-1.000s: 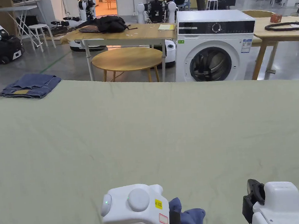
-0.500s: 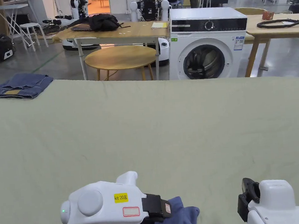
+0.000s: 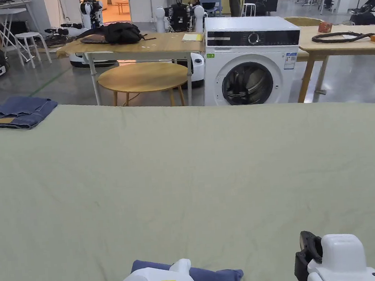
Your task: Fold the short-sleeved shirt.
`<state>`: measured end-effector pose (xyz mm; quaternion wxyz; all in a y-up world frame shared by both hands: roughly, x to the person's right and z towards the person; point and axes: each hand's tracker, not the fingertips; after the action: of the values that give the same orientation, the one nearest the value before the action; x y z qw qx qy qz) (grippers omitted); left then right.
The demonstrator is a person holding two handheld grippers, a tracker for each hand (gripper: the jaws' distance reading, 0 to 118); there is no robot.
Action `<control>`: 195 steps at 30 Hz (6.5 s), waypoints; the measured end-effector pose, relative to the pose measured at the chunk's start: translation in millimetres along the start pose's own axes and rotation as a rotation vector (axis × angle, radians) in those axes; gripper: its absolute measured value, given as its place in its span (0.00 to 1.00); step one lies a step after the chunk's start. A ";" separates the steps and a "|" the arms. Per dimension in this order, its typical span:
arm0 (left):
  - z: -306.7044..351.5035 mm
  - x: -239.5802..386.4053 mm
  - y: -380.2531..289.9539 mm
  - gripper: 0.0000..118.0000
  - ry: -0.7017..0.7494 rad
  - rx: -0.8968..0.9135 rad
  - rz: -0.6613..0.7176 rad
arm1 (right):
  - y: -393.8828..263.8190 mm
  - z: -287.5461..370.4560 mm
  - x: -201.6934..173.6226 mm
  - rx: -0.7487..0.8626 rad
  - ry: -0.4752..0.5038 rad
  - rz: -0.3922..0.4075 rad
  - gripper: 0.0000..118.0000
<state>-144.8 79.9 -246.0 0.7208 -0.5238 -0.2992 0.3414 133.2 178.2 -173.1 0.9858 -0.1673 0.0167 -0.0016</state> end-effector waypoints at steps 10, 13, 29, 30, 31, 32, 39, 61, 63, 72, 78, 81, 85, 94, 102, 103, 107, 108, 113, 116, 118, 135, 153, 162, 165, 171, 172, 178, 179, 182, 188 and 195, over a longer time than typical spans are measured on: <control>94.0 66.9 -1.1 0.00 0.294 0.414 -0.412 | 21.9 -10.8 -18.7 0.070 -0.007 0.003 0.00; 118.6 80.7 -13.9 0.00 0.467 0.676 -0.570 | 30.8 -14.9 -26.3 0.118 -0.019 -0.003 0.00; 178.1 84.6 -44.3 0.00 0.770 1.262 -0.655 | 54.7 -0.7 -44.3 0.277 -0.038 0.029 0.00; 179.4 81.5 -46.5 0.00 0.773 1.262 -0.656 | 52.8 2.9 -45.0 0.271 -0.037 0.039 0.00; 182.5 78.0 -49.1 0.00 0.766 1.253 -0.660 | 49.6 7.1 -45.8 0.243 -0.024 0.037 0.00; 183.7 76.9 -49.7 0.00 0.771 1.245 -0.654 | 44.6 10.9 -46.7 0.207 0.011 0.028 0.00; 194.5 56.4 -56.0 0.00 0.760 1.171 -0.608 | -20.4 14.6 -85.9 -0.133 0.214 0.168 0.00; 225.4 -72.7 -41.6 0.31 0.179 0.413 -0.115 | -69.7 -52.1 -119.0 -0.414 0.145 0.238 0.00; 226.0 -82.8 -32.0 0.49 0.072 0.378 -0.075 | -70.1 -52.5 -118.3 -0.419 0.147 0.233 0.00; 174.4 -125.6 6.9 0.58 -0.143 0.094 0.051 | -69.7 -53.3 -114.4 -0.433 0.155 0.213 0.00; 129.7 -135.7 13.5 0.58 -0.310 0.003 0.089 | -71.5 -53.4 -113.6 -0.430 0.154 0.202 0.00; 117.1 -135.3 17.8 0.58 -0.303 0.019 0.103 | -71.8 -53.1 -112.8 -0.429 0.154 0.193 0.00; 112.8 -121.0 9.8 0.27 -0.196 0.043 0.026 | -70.9 -53.5 -111.1 -0.432 0.157 0.180 0.00; 120.6 -119.3 -3.8 0.12 -0.220 0.085 0.118 | -70.9 -48.8 -109.8 -0.411 0.169 0.182 0.00; 151.4 -104.0 6.1 0.12 -0.189 0.086 0.099 | -54.8 -38.8 -106.7 -0.311 0.166 0.178 0.00; 160.6 -104.0 8.2 0.12 -0.166 0.090 0.095 | -50.3 -38.3 -105.4 -0.290 0.164 0.170 0.00; 203.3 -107.5 17.1 0.12 -0.105 0.101 0.101 | -30.4 -36.3 -100.7 -0.194 0.150 0.132 0.00; 217.6 -109.3 19.2 0.12 -0.092 0.105 0.100 | -24.9 -35.3 -99.5 -0.162 0.145 0.124 0.00; 297.0 -118.8 30.7 0.12 0.022 0.151 0.090 | -1.0 -31.2 -92.7 -0.013 0.114 0.080 0.00; 351.7 -130.5 38.1 0.12 0.108 0.182 0.096 | 11.1 -31.2 -87.7 0.031 0.117 0.069 0.00; 386.3 -132.8 39.0 0.12 0.129 0.187 0.109 | 17.1 -32.1 -85.4 0.039 0.114 0.079 0.00; 528.4 -199.1 43.3 0.11 0.617 0.156 0.330 | 7.3 -35.1 -83.1 -0.014 0.080 0.116 0.00; 519.3 -139.1 23.9 0.35 0.952 0.332 0.021 | -4.0 -36.1 -80.5 -0.040 0.108 0.111 0.00; 369.5 -95.2 4.3 0.35 0.577 0.505 -0.188 | -0.7 -41.3 -68.8 -0.039 0.086 0.050 0.00; 315.2 -66.9 6.5 0.35 0.547 0.542 -0.255 | 7.5 -42.0 -62.9 -0.028 0.072 0.042 0.00; 221.2 11.1 5.0 0.35 1.282 0.473 -0.936 | 27.8 -42.7 -53.5 0.006 0.041 0.016 0.00; 208.4 23.4 3.2 0.33 1.289 0.527 -0.987 | 31.0 -42.2 -53.2 0.020 0.028 0.020 0.00; 148.7 78.4 0.3 0.11 1.270 0.623 -1.150 | 46.0 -37.2 -50.4 0.090 0.001 0.017 0.00; 144.5 82.7 -1.8 0.06 1.271 0.643 -1.172 | 47.1 -36.8 -50.2 0.095 -0.003 0.015 0.00; 136.8 98.2 -9.7 0.00 1.236 0.743 -1.199 | 50.2 -36.0 -48.4 0.125 -0.010 0.008 0.00; 138.7 108.2 -13.9 0.00 1.238 0.803 -1.194 | 52.2 -34.7 -48.0 0.171 -0.021 0.008 0.00; 140.4 85.4 -17.8 0.00 0.789 1.147 -0.673 | 53.2 -34.9 -53.8 0.189 -0.019 0.031 0.00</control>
<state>-202.2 222.2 -184.4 0.9976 -0.0321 0.0604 -0.0062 78.1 217.4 -221.8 0.9972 -0.0734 0.0097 0.0137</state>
